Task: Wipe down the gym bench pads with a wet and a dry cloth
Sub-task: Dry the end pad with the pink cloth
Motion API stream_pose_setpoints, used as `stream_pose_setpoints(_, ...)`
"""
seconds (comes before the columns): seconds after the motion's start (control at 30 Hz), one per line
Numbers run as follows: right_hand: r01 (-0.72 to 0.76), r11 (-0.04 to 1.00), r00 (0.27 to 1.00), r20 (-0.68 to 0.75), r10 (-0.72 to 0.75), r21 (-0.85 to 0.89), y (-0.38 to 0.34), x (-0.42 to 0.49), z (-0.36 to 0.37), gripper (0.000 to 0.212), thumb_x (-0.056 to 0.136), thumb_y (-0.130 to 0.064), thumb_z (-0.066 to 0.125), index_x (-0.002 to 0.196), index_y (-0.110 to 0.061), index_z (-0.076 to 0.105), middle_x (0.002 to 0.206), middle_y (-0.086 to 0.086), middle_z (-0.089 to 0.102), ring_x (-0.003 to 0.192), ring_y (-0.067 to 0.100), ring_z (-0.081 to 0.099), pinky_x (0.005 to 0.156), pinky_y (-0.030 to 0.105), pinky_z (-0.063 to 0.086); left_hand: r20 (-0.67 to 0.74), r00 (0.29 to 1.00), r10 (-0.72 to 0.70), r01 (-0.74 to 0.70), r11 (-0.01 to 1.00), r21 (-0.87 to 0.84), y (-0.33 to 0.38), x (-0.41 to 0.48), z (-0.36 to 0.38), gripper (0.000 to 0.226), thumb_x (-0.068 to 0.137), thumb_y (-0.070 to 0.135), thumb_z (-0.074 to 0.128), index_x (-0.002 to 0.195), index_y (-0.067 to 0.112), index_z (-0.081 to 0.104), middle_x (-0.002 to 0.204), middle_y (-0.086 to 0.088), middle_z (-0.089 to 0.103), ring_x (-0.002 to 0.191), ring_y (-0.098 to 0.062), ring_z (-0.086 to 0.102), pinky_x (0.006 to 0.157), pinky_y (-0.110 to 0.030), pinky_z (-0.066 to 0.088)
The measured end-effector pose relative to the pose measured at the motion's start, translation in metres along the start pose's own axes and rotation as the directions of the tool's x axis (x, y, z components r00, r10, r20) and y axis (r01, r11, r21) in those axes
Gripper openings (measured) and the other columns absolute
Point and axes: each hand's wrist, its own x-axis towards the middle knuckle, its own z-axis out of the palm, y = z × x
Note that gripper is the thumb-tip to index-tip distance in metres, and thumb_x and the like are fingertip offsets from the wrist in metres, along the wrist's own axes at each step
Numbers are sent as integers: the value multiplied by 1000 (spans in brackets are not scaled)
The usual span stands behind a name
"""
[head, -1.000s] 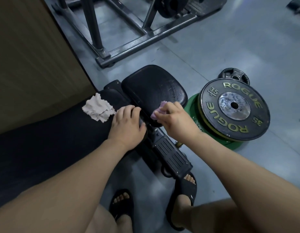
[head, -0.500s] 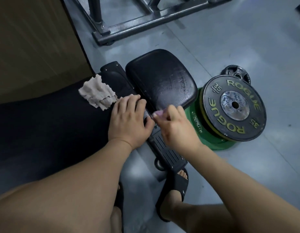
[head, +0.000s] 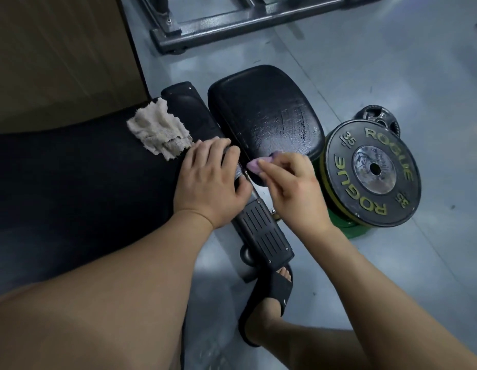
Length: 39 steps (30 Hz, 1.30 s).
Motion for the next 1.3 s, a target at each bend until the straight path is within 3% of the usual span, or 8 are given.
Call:
stream_pose_setpoints(0.27,198,977,968,173,-181,-84,12,16,2,26,99,-16,67,124,-18,74,120,9,60,108,34,53,83,44,53,-11,1000,1,-2,1000,-16,-1,1,0,41,85,41,52,113,12,58,136,-9,55,131,-30,45,118,-47,29)
stream_pose_setpoints(0.4,176,982,977,137,-165,-70,10,60,19,28,98,-15,56,114,-17,78,111,12,61,98,35,53,79,41,52,-20,1000,1,-1,1000,-21,-1,0,1,39,83,39,53,110,11,58,134,-12,56,129,-31,46,118,-47,30)
stream_pose_setpoints(0.53,92,990,990,117,-79,-111,16,99,29,23,96,-13,64,110,-21,80,105,9,60,91,32,52,77,38,51,-37,999,2,-4,999,-33,0,1,1,38,82,37,55,107,9,59,130,-13,58,127,-33,48,116,-47,32)
stream_pose_setpoints(0.73,263,965,933,258,-253,-8,15,38,-6,27,95,-7,68,118,-18,78,107,7,59,96,31,51,83,37,47,-10,1000,-1,1,999,-32,-1,2,-1,35,82,39,54,105,12,59,131,-10,57,130,-31,47,117,-46,29)
stream_pose_setpoints(0.83,195,980,962,203,-181,-49,14,74,18,22,96,-16,66,113,-23,78,102,9,57,90,31,50,75,37,47,4,1000,-1,1,1000,-25,0,1,-1,37,82,39,52,106,11,59,132,-11,58,130,-32,47,117,-47,30)
stream_pose_setpoints(0.97,89,992,991,113,-78,-91,8,101,41,20,93,-16,68,106,-25,80,100,7,57,86,33,53,83,26,36,2,1000,2,-2,1000,-16,0,1,-1,38,82,39,52,106,10,60,131,-12,59,129,-33,49,115,-47,32)
stream_pose_setpoints(1.17,185,981,967,189,-172,-57,4,47,14,21,101,-22,60,110,-19,79,99,7,54,90,30,48,72,38,47,-13,1000,4,-4,1000,-30,-1,1,-2,36,82,39,55,106,12,61,130,-10,60,129,-32,48,116,-47,31)
stream_pose_setpoints(1.3,55,995,998,41,-52,-85,13,94,41,16,98,-26,67,107,-24,80,93,5,52,87,28,51,71,36,50,-23,1000,6,-6,1000,-26,0,0,-1,35,82,38,54,104,11,61,130,-11,60,129,-32,49,115,-47,32)
